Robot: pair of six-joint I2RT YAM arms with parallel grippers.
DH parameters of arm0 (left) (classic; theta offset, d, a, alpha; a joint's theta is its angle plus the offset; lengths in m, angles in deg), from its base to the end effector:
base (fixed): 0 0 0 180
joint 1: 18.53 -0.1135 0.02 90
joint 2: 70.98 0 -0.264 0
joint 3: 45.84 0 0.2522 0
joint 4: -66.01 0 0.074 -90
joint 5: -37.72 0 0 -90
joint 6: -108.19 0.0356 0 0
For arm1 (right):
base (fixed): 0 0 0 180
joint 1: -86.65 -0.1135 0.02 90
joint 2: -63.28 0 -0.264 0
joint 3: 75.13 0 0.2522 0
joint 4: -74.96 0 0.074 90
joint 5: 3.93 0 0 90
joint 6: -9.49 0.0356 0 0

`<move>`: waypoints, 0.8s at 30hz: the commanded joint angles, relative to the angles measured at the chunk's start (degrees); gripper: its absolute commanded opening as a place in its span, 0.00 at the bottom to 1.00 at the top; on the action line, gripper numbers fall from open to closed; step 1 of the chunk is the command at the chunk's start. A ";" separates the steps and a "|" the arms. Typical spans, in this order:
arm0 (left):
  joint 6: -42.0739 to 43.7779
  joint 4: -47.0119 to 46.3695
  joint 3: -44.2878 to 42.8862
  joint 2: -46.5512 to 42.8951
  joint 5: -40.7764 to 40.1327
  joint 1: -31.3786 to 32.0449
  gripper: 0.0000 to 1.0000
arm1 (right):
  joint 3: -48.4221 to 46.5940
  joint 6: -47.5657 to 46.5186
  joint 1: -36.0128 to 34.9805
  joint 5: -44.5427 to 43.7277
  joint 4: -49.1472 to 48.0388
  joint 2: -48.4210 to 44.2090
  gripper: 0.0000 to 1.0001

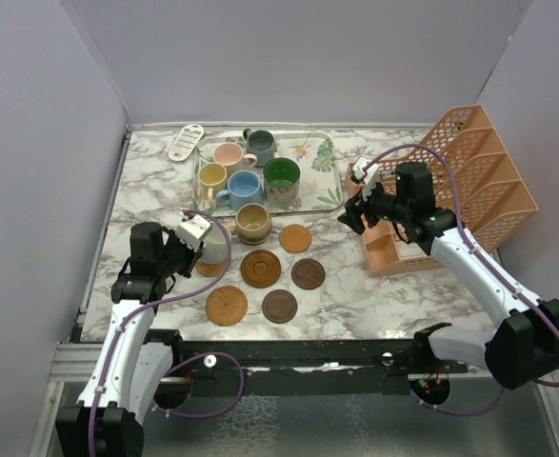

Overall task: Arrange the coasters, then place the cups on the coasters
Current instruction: Place the cup on the coaster.

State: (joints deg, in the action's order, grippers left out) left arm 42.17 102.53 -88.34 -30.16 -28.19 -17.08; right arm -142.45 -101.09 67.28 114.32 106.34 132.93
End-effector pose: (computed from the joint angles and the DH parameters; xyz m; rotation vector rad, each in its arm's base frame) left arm 0.1593 -0.0186 0.2326 0.6954 2.0109 -0.2268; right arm 0.2471 0.1047 0.2923 -0.9855 1.8817 0.5178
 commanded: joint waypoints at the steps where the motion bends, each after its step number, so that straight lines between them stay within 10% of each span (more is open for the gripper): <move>1: 1.79 -7.03 0.08 -1.40 4.25 -0.49 0.00 | 0.48 0.41 0.39 0.25 -1.93 -0.04 0.63; 24: 5.06 -14.02 7.62 -4.92 7.40 -0.90 0.00 | 1.32 -0.78 2.06 0.01 -1.11 0.99 0.63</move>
State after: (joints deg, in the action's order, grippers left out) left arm 46.94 95.37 -80.34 -33.02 -23.95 -17.43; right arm -141.92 -101.35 68.78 114.30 106.28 133.58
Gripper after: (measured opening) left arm 0.206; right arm 0.627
